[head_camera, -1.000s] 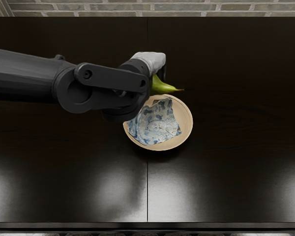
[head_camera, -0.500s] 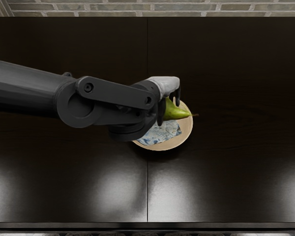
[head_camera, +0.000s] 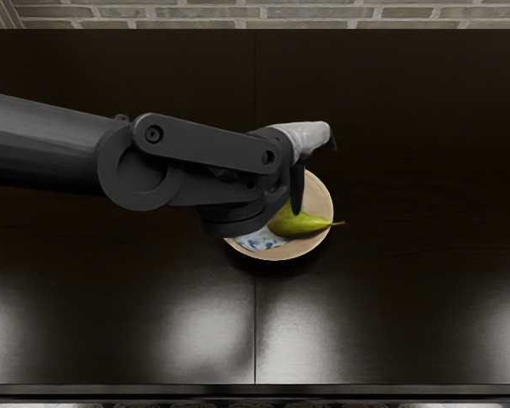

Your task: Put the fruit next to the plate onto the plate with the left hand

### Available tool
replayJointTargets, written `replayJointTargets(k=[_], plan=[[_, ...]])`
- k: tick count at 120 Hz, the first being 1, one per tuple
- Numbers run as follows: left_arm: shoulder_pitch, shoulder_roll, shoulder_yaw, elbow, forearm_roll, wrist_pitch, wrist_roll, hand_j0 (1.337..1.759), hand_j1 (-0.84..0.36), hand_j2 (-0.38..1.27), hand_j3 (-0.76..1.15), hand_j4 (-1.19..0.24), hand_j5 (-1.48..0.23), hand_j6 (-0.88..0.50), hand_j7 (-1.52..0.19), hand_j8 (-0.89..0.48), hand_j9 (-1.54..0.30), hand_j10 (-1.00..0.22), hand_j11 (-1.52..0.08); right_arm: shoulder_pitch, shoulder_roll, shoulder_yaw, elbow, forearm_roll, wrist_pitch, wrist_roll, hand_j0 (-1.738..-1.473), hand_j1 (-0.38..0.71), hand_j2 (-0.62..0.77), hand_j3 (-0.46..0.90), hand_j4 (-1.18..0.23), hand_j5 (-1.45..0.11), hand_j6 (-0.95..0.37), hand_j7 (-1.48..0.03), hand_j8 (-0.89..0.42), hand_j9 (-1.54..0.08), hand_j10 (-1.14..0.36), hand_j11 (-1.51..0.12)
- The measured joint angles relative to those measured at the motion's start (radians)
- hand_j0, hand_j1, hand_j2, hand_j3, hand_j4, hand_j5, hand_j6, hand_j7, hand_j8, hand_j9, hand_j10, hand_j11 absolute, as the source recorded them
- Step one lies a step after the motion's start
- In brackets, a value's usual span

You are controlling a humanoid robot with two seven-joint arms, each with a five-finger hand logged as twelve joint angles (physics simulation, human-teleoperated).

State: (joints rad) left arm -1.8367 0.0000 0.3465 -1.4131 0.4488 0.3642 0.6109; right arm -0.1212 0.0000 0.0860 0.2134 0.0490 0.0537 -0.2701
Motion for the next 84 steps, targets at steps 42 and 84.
replayJointTargets(k=[42,84], plan=[[0.069,0.000,-0.196,-0.048,-0.286,0.011,0.000,1.658,0.04,0.06,0.00,-0.26,-0.34,-0.26,-0.34,-0.25,-0.34,-0.26,-0.34,0.000,0.000,0.000,0.000,0.000,0.000,0.000,-1.658,-0.31,-0.01,0.00,-0.03,-0.04,-0.03,-0.04,-0.03,-0.04,-0.03,-0.04],[0.310,0.198,-0.477,-0.191,-0.463,-0.003,0.000,1.658,0.05,0.05,0.00,-0.25,-0.33,-0.25,-0.33,-0.25,-0.33,-0.25,-0.33,0.000,0.000,0.000,0.000,0.000,0.000,0.000,-1.658,-0.31,-0.01,0.00,-0.03,-0.04,-0.03,-0.04,-0.03,-0.04,-0.03,-0.04]])
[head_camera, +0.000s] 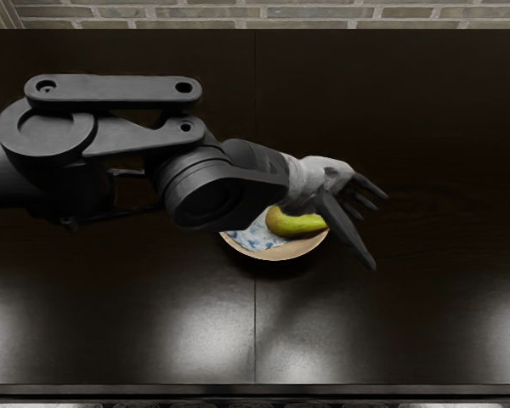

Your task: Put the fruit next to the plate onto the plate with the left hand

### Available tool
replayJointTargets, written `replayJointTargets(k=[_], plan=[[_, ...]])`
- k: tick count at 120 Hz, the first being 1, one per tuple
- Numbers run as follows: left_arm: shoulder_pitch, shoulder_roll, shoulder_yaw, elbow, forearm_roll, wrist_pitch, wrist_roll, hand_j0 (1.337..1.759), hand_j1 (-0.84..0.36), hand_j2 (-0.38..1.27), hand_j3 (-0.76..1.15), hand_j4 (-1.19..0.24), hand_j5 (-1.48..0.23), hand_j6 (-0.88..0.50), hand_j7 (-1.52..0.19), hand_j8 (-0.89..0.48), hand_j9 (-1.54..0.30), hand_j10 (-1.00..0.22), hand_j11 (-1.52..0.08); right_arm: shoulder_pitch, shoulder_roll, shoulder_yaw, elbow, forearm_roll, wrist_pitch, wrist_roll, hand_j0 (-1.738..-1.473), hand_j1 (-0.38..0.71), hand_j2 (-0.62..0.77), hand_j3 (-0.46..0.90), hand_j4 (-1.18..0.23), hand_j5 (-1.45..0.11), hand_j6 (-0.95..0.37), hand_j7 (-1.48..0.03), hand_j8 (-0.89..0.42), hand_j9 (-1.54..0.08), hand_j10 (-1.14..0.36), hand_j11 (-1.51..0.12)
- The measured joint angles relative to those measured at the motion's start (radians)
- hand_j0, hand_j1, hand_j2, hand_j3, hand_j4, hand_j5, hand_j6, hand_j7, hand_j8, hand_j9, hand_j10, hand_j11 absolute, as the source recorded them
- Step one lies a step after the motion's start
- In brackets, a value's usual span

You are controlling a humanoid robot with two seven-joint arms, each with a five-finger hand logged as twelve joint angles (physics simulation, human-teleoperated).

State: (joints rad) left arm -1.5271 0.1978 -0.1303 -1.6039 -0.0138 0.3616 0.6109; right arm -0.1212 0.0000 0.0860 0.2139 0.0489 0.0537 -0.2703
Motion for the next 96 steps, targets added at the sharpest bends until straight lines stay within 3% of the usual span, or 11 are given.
replayJointTargets(k=[14,26,44,80,96], plan=[[0.100,0.000,-0.085,-0.012,-0.021,-0.002,0.000,1.658,0.05,0.05,0.00,-0.25,-0.33,-0.25,-0.33,-0.25,-0.33,-0.25,-0.33,0.000,0.000,0.000,0.000,0.000,0.000,0.000,-1.658,-0.31,-0.01,0.00,-0.03,-0.04,-0.03,-0.04,-0.03,-0.04,-0.03,-0.04],[0.132,0.009,-0.152,-0.024,-0.048,-0.003,0.000,1.658,0.05,0.05,0.00,-0.25,-0.33,-0.25,-0.33,-0.25,-0.33,-0.25,-0.33,0.000,0.000,0.000,0.000,0.000,0.000,0.000,-1.658,-0.31,-0.01,0.00,-0.03,-0.04,-0.03,-0.04,-0.03,-0.04,-0.03,-0.04],[0.186,0.107,-0.243,-0.048,-0.164,-0.007,0.000,1.658,0.05,0.05,0.00,-0.25,-0.33,-0.25,-0.33,-0.25,-0.33,-0.25,-0.33,0.000,0.000,0.000,0.000,0.000,0.000,0.000,-1.658,-0.31,-0.01,0.00,-0.03,-0.04,-0.03,-0.04,-0.03,-0.04,-0.03,-0.04],[0.429,0.151,-0.421,-0.055,-0.241,-0.192,0.000,1.658,0.05,0.05,0.00,-0.25,-0.33,-0.25,-0.33,-0.25,-0.33,-0.25,-0.33,0.000,0.000,0.000,0.000,0.000,0.000,0.000,-1.658,-0.31,-0.01,0.00,-0.03,-0.04,-0.03,-0.04,-0.03,-0.04,-0.03,-0.04],[0.573,0.198,-0.495,-0.058,-0.244,-0.274,0.000,1.658,0.05,0.05,0.00,-0.25,-0.33,-0.25,-0.33,-0.25,-0.33,-0.25,-0.33,0.000,0.000,0.000,0.000,0.000,0.000,0.000,-1.658,-0.31,-0.01,0.00,-0.03,-0.04,-0.03,-0.04,-0.03,-0.04,-0.03,-0.04]])
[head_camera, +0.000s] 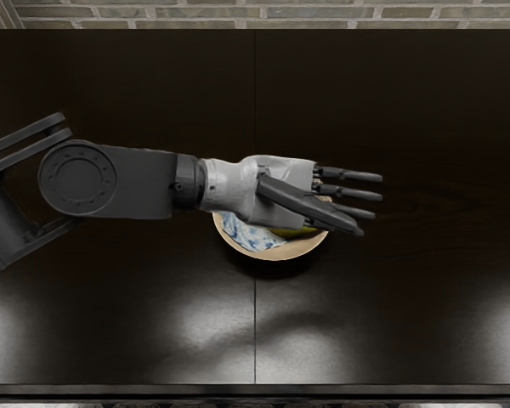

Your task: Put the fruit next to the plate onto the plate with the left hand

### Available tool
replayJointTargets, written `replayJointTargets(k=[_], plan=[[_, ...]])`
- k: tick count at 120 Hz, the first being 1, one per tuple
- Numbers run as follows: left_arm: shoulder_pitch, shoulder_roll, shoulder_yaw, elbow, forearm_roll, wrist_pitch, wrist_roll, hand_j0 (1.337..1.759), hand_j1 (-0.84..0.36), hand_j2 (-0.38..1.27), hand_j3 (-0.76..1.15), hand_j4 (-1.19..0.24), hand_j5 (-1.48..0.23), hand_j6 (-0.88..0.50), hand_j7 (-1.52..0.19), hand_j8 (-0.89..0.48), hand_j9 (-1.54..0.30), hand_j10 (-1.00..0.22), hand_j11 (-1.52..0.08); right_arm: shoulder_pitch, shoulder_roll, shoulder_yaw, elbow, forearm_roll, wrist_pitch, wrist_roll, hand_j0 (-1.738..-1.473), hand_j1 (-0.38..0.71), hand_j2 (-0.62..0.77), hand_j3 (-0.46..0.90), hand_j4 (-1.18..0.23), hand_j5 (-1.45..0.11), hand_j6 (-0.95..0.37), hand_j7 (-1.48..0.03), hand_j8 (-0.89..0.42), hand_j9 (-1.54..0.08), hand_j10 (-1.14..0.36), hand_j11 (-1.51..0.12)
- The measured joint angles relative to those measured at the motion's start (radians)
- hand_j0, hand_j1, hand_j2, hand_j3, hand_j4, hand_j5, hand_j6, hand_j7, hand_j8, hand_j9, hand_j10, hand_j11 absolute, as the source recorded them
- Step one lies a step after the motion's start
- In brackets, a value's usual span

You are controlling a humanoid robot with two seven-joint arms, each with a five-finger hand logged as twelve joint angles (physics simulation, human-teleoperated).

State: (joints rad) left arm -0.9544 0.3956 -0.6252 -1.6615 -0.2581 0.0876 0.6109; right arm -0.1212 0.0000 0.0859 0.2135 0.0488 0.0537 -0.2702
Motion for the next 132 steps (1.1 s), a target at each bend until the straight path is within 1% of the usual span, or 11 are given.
replayJointTargets(k=[4,11,14,27,46,56,69,91,101,119,132], plan=[[0.030,0.021,-0.014,0.001,-0.001,-0.035,0.000,1.658,0.05,0.05,0.00,-0.25,-0.33,-0.25,-0.33,-0.25,-0.33,-0.25,-0.33,0.000,0.000,0.000,0.000,0.000,0.000,0.000,-1.658,-0.31,-0.01,0.00,-0.03,-0.04,-0.03,-0.04,-0.03,-0.04,-0.03,-0.04],[0.107,0.070,-0.048,0.004,-0.007,-0.083,0.000,1.658,0.05,0.05,0.00,-0.25,-0.33,-0.25,-0.33,-0.25,-0.33,-0.25,-0.33,0.000,0.000,0.000,0.000,0.000,0.000,0.000,-1.658,-0.31,-0.01,0.00,-0.03,-0.04,-0.03,-0.04,-0.03,-0.04,-0.03,-0.04],[0.124,0.097,-0.063,0.004,-0.015,-0.102,0.000,1.658,0.05,0.05,0.00,-0.25,-0.33,-0.25,-0.33,-0.25,-0.33,-0.25,-0.33,0.000,0.000,0.000,0.000,0.000,0.000,0.000,-1.658,-0.31,-0.01,0.00,-0.03,-0.04,-0.03,-0.04,-0.03,-0.04,-0.03,-0.04],[0.169,0.218,-0.099,0.006,-0.059,-0.205,0.000,1.658,0.05,0.05,0.00,-0.25,-0.32,-0.25,-0.32,-0.25,-0.32,-0.25,-0.32,0.000,0.000,0.000,0.000,0.000,0.000,0.000,-1.658,-0.31,-0.01,0.00,-0.03,-0.04,-0.03,-0.04,-0.03,-0.04,-0.03,-0.04],[0.203,0.332,-0.113,0.015,-0.082,-0.317,0.000,1.658,0.05,0.05,0.00,-0.25,-0.32,-0.25,-0.32,-0.25,-0.32,-0.25,-0.32,0.000,0.000,0.000,0.000,0.000,0.000,0.000,-1.658,-0.31,-0.01,0.00,-0.03,-0.04,-0.03,-0.04,-0.03,-0.04,-0.03,-0.04],[0.234,0.374,-0.117,0.037,-0.085,-0.382,0.000,1.658,0.05,0.05,0.00,-0.25,-0.32,-0.25,-0.32,-0.25,-0.32,-0.25,-0.32,0.000,0.000,0.000,0.000,0.000,0.000,0.000,-1.658,-0.31,-0.01,0.00,-0.03,-0.04,-0.03,-0.04,-0.03,-0.04,-0.03,-0.04],[0.293,0.439,-0.135,0.079,-0.088,-0.468,0.000,1.658,0.05,0.05,0.00,-0.25,-0.32,-0.25,-0.32,-0.25,-0.32,-0.25,-0.32,0.000,0.000,0.000,0.000,0.000,0.000,0.000,-1.658,-0.31,-0.01,0.00,-0.03,-0.04,-0.03,-0.04,-0.03,-0.04,-0.03,-0.04],[0.309,0.531,-0.147,0.130,-0.091,-0.558,0.000,1.658,0.05,0.05,0.00,-0.24,-0.32,-0.24,-0.32,-0.24,-0.32,-0.25,-0.32,0.000,0.000,0.000,0.000,0.000,0.000,0.000,-1.658,-0.31,-0.01,0.00,-0.03,-0.04,-0.03,-0.04,-0.03,-0.04,-0.03,-0.04],[0.311,0.597,-0.148,0.154,-0.114,-0.589,0.000,1.658,0.05,0.05,0.00,-0.24,-0.32,-0.24,-0.32,-0.24,-0.32,-0.24,-0.32,0.000,0.000,0.000,0.000,0.000,0.000,0.000,-1.658,-0.31,-0.01,0.00,-0.03,-0.04,-0.03,-0.04,-0.03,-0.04,-0.03,-0.04],[0.327,0.658,-0.149,0.196,-0.142,-0.640,0.000,1.658,0.05,0.05,0.00,-0.24,-0.32,-0.24,-0.32,-0.24,-0.32,-0.24,-0.32,0.000,0.000,0.000,0.000,0.000,0.000,0.000,-1.658,-0.31,-0.01,0.00,-0.03,-0.04,-0.03,-0.04,-0.03,-0.04,-0.03,-0.04],[0.343,0.680,-0.148,0.218,-0.159,-0.673,0.000,1.658,0.05,0.05,0.00,-0.24,-0.32,-0.24,-0.32,-0.24,-0.32,-0.24,-0.32,0.000,0.000,0.000,0.000,0.000,0.000,0.000,-1.658,-0.31,-0.01,0.00,-0.03,-0.04,-0.03,-0.04,-0.03,-0.04,-0.03,-0.04]])
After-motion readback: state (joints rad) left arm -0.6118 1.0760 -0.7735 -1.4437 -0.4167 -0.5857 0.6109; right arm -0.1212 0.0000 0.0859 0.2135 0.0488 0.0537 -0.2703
